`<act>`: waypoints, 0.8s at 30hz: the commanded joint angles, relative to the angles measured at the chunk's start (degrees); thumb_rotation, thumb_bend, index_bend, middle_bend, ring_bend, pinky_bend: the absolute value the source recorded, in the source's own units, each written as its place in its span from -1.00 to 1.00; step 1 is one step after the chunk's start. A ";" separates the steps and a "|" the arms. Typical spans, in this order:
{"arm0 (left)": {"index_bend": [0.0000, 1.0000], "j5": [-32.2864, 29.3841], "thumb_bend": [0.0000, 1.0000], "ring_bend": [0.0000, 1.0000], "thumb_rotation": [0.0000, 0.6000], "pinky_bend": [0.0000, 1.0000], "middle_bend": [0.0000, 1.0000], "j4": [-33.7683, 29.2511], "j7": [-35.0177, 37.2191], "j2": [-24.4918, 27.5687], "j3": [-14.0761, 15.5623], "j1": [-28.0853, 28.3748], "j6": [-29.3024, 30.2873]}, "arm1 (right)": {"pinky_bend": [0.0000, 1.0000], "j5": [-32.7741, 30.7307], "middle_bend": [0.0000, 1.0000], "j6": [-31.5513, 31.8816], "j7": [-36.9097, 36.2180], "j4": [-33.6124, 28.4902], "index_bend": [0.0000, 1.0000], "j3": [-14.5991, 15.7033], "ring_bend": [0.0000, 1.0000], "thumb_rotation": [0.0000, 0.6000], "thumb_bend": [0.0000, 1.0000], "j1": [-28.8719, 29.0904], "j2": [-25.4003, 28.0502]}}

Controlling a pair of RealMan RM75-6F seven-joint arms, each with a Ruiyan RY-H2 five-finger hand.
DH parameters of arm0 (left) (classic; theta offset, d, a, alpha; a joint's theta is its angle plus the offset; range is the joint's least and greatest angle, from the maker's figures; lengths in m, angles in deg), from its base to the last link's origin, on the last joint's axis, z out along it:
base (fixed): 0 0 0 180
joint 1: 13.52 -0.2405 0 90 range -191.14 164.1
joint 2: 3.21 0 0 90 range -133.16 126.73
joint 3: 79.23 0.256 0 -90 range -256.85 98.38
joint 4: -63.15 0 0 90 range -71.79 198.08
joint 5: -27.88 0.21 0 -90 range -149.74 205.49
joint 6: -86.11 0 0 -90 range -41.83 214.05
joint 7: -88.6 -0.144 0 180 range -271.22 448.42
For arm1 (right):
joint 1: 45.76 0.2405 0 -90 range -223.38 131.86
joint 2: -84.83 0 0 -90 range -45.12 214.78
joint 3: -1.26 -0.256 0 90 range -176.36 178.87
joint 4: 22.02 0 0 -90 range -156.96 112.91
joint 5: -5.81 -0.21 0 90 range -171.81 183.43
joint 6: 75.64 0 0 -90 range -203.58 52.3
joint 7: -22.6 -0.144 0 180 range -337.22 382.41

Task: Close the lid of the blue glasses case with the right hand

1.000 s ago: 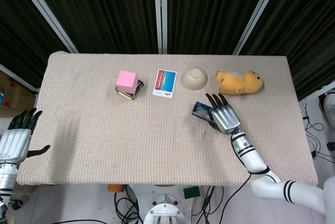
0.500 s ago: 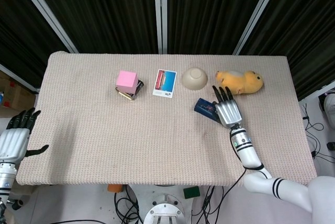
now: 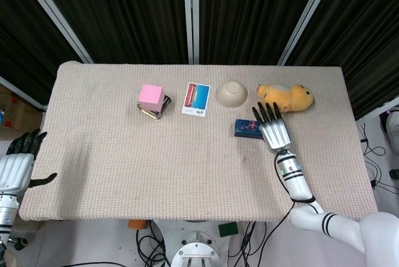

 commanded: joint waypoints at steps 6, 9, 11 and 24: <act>-0.87 0.12 -0.79 -1.00 0.71 -0.78 -1.00 -0.14 0.00 0.08 0.08 -0.21 0.37 | -1.00 4.98 -1.00 5.13 -4.83 -0.37 -1.00 -0.29 -1.00 1.00 -0.01 -1.23 0.27; -0.87 0.29 -0.79 -1.00 0.71 -0.77 -1.00 -0.41 -0.08 0.21 0.06 -0.34 0.77 | -1.00 7.11 -1.00 8.27 -6.39 -3.65 -1.00 -0.10 -1.00 1.00 -0.02 -2.55 2.30; -0.87 0.59 -0.79 -1.00 0.71 -0.78 -1.00 -0.60 -0.08 0.30 0.07 -0.52 1.29 | -1.00 8.65 -1.00 10.44 -7.46 -7.70 -1.00 0.72 -1.00 1.00 -0.04 -4.19 5.19; -0.87 3.38 -0.79 -1.00 0.71 -0.78 -1.00 -0.41 0.25 -0.22 0.47 -2.11 5.34 | -1.00 12.11 -1.00 20.96 -19.08 -29.27 -1.00 10.33 -1.00 0.94 -0.08 -20.73 32.44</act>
